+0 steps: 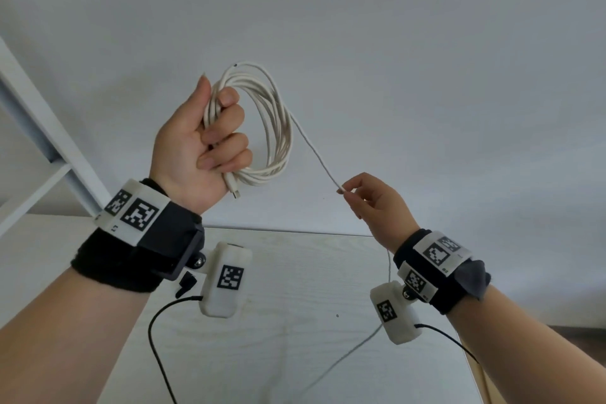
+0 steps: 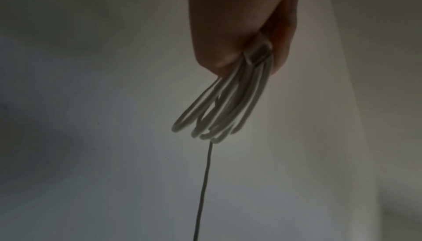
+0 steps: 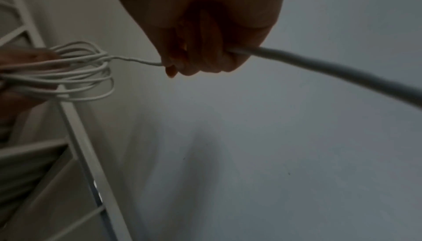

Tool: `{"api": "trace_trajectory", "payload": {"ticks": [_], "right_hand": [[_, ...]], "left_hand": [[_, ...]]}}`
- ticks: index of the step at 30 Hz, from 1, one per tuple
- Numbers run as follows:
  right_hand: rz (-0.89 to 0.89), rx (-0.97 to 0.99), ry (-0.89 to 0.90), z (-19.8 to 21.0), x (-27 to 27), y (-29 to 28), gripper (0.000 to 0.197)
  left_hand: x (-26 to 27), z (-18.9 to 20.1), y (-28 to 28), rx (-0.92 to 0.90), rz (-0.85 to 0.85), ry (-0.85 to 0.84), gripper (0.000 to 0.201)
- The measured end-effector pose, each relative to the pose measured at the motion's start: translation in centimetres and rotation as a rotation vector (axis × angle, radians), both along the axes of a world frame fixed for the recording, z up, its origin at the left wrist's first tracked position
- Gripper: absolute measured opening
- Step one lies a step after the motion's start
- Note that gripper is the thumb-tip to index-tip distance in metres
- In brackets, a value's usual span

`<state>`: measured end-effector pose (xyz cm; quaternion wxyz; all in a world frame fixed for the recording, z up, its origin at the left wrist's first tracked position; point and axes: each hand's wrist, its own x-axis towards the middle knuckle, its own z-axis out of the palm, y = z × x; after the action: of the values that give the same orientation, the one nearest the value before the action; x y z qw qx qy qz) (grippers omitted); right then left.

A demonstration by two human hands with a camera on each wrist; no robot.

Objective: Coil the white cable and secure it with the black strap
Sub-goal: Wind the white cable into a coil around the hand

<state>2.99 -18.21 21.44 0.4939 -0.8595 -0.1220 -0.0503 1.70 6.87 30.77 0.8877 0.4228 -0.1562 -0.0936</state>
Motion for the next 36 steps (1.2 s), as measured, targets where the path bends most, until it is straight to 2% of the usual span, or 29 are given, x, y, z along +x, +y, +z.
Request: {"api": "trace_trajectory", "payload": {"ticks": [5, 12, 14, 17, 20, 23, 31, 36], "right_hand": [[0.076, -0.239, -0.082, 0.7, -1.1, 1.1, 0.007], [0.187, -0.530, -0.140, 1.9, -2.8, 3.0, 0.016], [0.232, -0.551, -0.131, 1.8, -3.4, 3.5, 0.024], [0.324, -0.602, -0.078, 1.2, -4.4, 4.1, 0.047], [0.359, -0.665, -0.079, 1.2, -5.2, 4.3, 0.055], [0.361, -0.658, -0.141, 2.2, -5.7, 4.5, 0.053], [0.342, -0.535, -0.252, 5.4, -6.6, 5.1, 0.026], [0.383, -0.539, -0.337, 6.5, -6.9, 5.5, 0.019]], "left_hand": [[0.1, -0.1, -0.9, 0.002, 0.092, 0.009, 0.041], [0.1, -0.4, -2.0, -0.093, 0.115, 0.040, 0.038], [0.1, -0.4, -2.2, -0.098, 0.137, 0.040, 0.038], [0.4, -0.3, -2.3, -0.073, 0.186, 0.026, 0.038], [0.5, -0.6, -2.1, 0.009, 0.239, -0.008, 0.036], [0.3, -1.4, -2.4, 0.166, 0.299, -0.064, 0.032], [-0.7, -2.7, -3.7, 0.591, 0.347, -0.142, 0.024], [-0.9, -3.0, -4.1, 0.635, 0.319, -0.120, 0.026]]}}
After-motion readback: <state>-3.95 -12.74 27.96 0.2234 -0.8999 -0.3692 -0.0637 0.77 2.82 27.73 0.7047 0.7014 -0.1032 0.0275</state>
